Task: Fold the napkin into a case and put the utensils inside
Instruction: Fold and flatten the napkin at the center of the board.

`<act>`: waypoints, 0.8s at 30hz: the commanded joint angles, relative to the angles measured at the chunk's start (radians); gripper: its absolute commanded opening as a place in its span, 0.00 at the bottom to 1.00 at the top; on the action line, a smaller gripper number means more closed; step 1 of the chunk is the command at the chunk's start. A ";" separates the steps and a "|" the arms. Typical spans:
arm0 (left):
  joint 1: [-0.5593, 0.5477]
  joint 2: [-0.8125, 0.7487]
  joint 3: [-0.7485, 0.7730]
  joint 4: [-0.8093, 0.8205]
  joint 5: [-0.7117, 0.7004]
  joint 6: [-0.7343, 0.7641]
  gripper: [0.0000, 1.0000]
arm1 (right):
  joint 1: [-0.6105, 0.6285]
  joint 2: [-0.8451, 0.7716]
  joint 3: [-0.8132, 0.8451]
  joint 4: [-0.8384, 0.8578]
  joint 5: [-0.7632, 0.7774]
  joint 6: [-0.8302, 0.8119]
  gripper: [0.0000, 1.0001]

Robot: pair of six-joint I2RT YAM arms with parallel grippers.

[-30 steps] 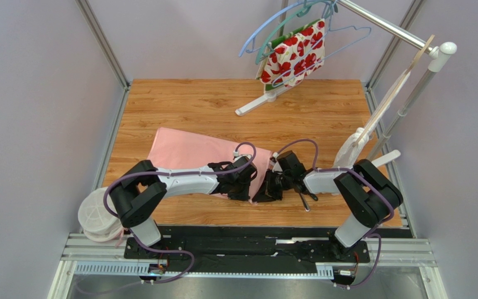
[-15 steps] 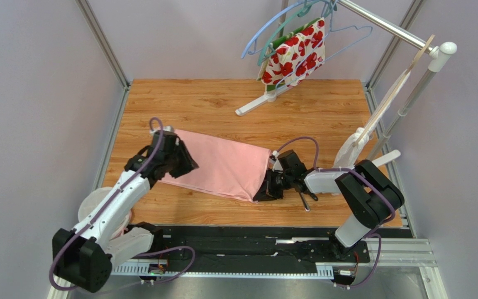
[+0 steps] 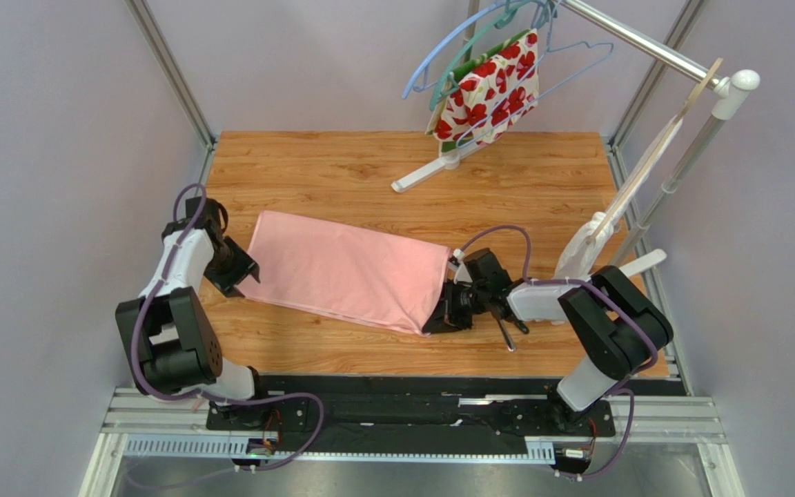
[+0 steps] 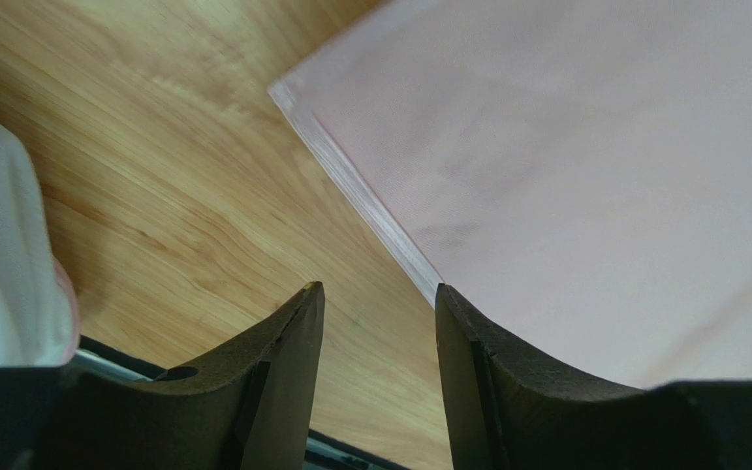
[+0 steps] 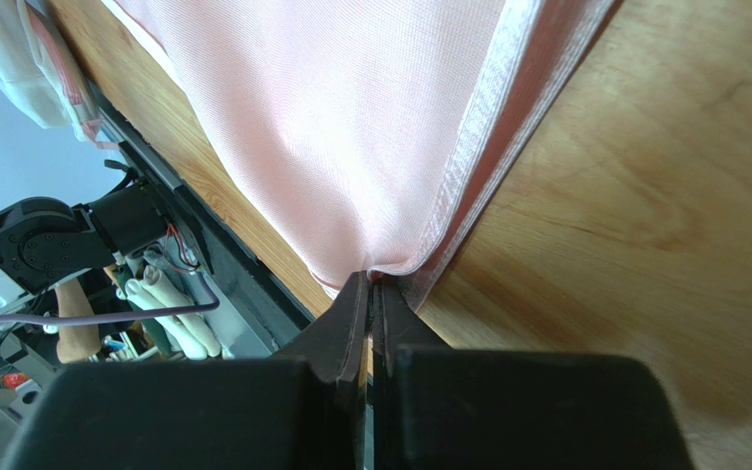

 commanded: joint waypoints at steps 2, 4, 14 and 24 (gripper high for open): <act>0.047 0.052 0.057 0.017 -0.107 0.011 0.50 | -0.026 0.019 -0.031 -0.028 0.079 -0.070 0.00; 0.060 0.052 0.058 0.041 -0.120 0.013 0.42 | -0.032 0.018 -0.031 -0.031 0.072 -0.078 0.00; 0.084 0.225 0.156 0.077 -0.134 0.028 0.00 | -0.034 0.036 -0.033 -0.009 0.058 -0.075 0.00; 0.084 0.339 0.160 0.060 -0.240 0.034 0.00 | -0.043 0.033 -0.028 -0.019 0.055 -0.078 0.00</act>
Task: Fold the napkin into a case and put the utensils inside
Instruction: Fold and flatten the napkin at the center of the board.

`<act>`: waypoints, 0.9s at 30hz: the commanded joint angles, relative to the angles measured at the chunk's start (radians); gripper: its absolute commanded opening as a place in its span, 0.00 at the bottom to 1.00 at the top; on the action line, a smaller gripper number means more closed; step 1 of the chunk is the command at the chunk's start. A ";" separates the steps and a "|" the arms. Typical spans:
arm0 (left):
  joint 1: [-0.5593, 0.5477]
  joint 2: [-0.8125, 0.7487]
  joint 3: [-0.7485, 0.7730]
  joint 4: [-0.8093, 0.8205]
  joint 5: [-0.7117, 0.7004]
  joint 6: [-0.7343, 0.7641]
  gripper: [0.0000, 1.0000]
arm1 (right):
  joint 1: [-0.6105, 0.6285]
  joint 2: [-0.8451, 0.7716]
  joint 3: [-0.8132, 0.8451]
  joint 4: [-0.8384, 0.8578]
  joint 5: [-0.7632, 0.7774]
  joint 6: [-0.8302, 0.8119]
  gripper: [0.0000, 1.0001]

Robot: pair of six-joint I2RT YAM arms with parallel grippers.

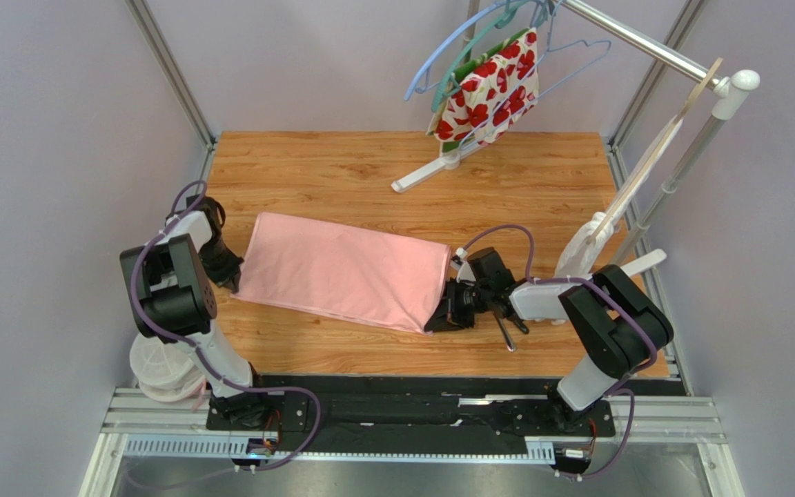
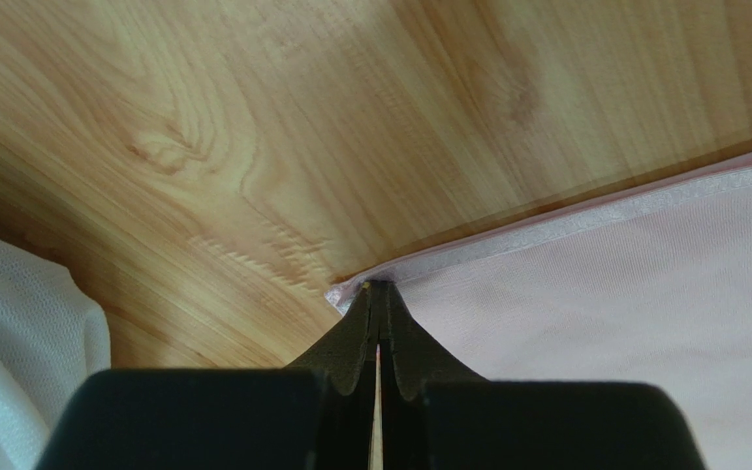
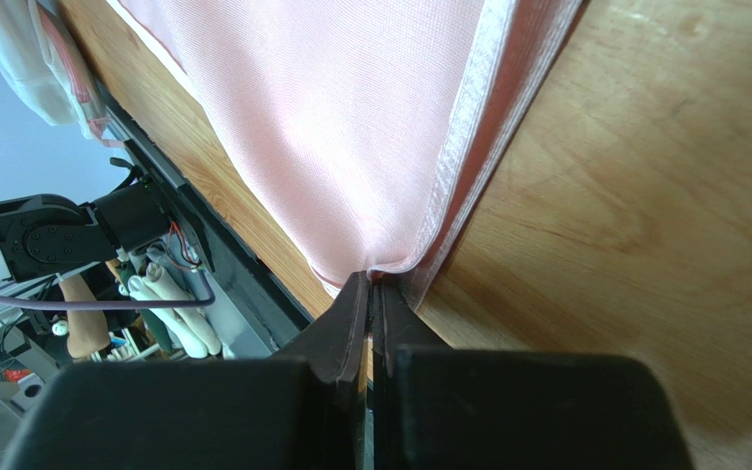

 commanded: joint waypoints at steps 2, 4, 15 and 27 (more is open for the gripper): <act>0.011 0.025 0.025 -0.029 -0.092 0.006 0.00 | -0.016 0.030 -0.024 -0.035 0.086 -0.052 0.00; 0.011 0.036 0.034 -0.045 -0.112 0.004 0.00 | -0.019 0.033 -0.027 -0.033 0.088 -0.054 0.00; 0.010 0.047 0.055 -0.046 -0.129 0.030 0.00 | -0.024 0.030 -0.061 -0.021 0.086 -0.080 0.00; -0.001 -0.027 0.041 -0.043 -0.063 0.049 0.06 | -0.039 0.011 -0.029 -0.128 0.129 -0.154 0.12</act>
